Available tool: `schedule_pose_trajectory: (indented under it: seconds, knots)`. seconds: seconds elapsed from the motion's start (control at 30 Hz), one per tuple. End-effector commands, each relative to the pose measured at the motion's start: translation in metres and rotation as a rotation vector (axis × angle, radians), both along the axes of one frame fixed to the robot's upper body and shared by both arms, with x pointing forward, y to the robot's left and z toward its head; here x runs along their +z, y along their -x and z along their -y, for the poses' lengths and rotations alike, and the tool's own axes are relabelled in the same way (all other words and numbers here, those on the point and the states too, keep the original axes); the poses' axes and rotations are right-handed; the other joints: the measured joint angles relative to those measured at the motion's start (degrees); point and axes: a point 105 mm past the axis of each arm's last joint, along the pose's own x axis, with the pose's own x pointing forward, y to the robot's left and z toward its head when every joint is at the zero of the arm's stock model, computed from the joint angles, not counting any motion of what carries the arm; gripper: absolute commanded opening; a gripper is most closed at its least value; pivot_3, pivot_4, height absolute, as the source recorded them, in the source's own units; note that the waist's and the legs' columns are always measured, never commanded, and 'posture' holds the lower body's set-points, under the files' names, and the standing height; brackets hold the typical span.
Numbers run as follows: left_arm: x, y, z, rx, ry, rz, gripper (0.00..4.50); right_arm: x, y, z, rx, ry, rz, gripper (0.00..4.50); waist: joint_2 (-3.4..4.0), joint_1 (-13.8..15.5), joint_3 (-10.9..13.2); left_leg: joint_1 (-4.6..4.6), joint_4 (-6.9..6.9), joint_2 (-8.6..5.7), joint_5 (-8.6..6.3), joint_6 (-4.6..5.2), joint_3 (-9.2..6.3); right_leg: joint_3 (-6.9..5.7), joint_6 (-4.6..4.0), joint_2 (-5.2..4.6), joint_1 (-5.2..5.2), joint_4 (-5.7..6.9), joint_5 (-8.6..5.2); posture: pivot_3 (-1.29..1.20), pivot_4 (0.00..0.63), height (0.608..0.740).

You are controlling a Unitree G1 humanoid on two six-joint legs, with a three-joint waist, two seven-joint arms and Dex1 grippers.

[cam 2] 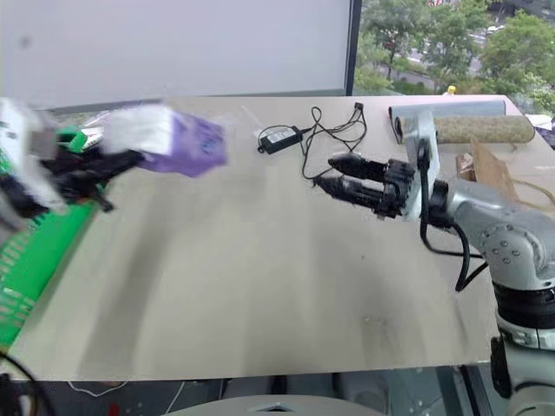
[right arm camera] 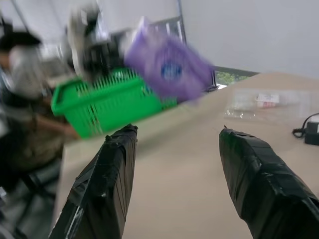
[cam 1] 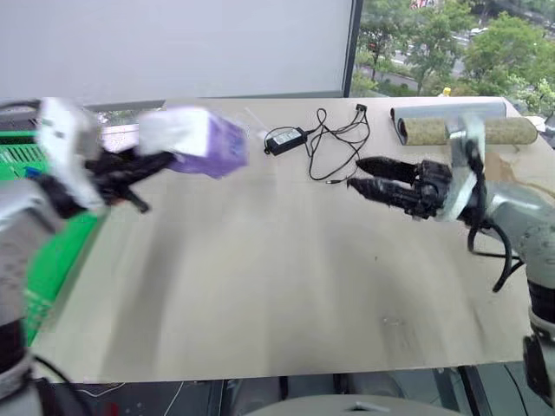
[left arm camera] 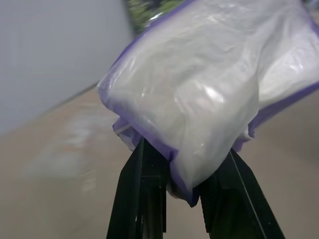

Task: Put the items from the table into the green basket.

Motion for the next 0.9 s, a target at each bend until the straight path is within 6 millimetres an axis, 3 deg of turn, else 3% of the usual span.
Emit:
schedule_pose_trajectory:
  seconds: [0.03, 0.2, 0.37, 0.47, 0.57, 0.63, 0.7, 0.77, 0.83, 0.9]
  knots:
    - [0.030, 0.018, -0.051, 0.230, -0.155, 0.064, 0.30, -0.002, 0.009, -0.002, 0.075, 0.122, 0.174, 2.83, 0.04, 0.37, 0.01, 0.06, -0.02, 0.00, 0.00, 0.00, 0.06, -0.04, 0.00, -0.01, 0.00, 0.01, 0.00, 0.04, 0.041, 0.740]
    - [0.059, 0.032, -0.114, 0.534, -0.240, 0.137, 0.30, 0.004, 0.008, -0.004, 0.118, 0.092, 0.195, 2.83, -0.04, 1.67, 0.03, 0.10, -0.07, 0.02, 0.00, 0.00, 0.06, -0.13, -0.02, 0.00, 0.00, 0.03, 0.00, 0.05, 0.043, 0.740]
    - [0.038, 0.031, -0.142, 0.618, -0.297, 0.055, 0.30, 0.004, 0.007, -0.009, 0.126, 0.085, 0.205, 2.83, -0.05, 2.74, 0.03, 0.04, -0.08, 0.03, 0.00, -0.01, 0.11, -0.14, -0.02, -0.14, -0.02, 0.01, 0.01, 0.04, 0.041, 0.740]
    - [0.021, 0.029, -0.155, 0.657, -0.254, 0.051, 1.67, 0.003, 0.007, -0.010, 0.118, 0.081, 0.208, 2.89, -0.06, 3.06, 0.02, 0.01, -0.08, 0.04, 0.00, -0.01, 0.08, -0.17, -0.03, -0.17, -0.04, 0.00, 0.01, 0.02, 0.037, 0.740]
    - [0.017, 0.025, -0.161, 0.688, -0.187, 0.114, 3.11, 0.003, 0.006, -0.007, 0.099, 0.082, 0.204, 2.89, -0.16, 3.08, -0.04, 0.01, -0.08, 0.04, 0.00, -0.01, 0.06, -0.13, -0.04, -0.39, -0.04, 0.03, 0.02, 0.02, 0.037, 0.740]
    - [0.016, 0.022, -0.161, 0.696, -0.151, 0.147, 3.79, 0.000, 0.005, -0.003, 0.083, 0.089, 0.194, 2.89, -0.32, 3.05, -0.13, -0.01, -0.08, 0.05, 0.00, -0.01, 0.01, -0.12, -0.04, -0.49, -0.04, 0.03, 0.02, 0.01, 0.039, 0.740]
    - [0.015, 0.015, -0.145, 0.611, -0.060, 0.203, 3.79, -0.006, 0.004, 0.002, 0.059, 0.100, 0.174, 2.89, -0.45, 3.06, -0.22, -0.01, -0.08, 0.03, -0.01, -0.01, -0.01, -0.13, -0.04, -0.55, -0.03, 0.03, 0.02, 0.01, 0.041, 0.740]
    - [0.003, 0.008, -0.110, 0.437, 0.088, 0.195, 3.79, -0.015, 0.002, 0.009, 0.023, 0.107, 0.148, 2.89, -0.47, 3.12, -0.25, -0.03, -0.08, -0.02, -0.01, -0.02, -0.03, -0.14, -0.04, -0.67, -0.03, 0.03, 0.03, 0.01, 0.044, 0.740]
    - [-0.035, 0.008, -0.052, 0.176, 0.167, 0.049, 3.79, -0.027, -0.005, 0.020, -0.055, 0.101, 0.111, 2.89, -0.50, 2.95, -0.32, -0.08, -0.06, -0.06, -0.01, -0.02, -0.04, -0.17, -0.02, -0.79, -0.02, 0.04, 0.04, 0.00, 0.046, 0.740]
    - [-0.084, 0.017, 0.004, -0.002, 0.245, -0.138, 3.79, -0.052, -0.013, 0.035, -0.154, 0.151, 0.097, 2.89, -0.46, 2.78, -0.63, -0.09, -0.06, -0.09, -0.03, -0.01, 0.01, -0.10, -0.01, -0.93, -0.02, 0.01, 0.04, 0.00, 0.051, 0.740]
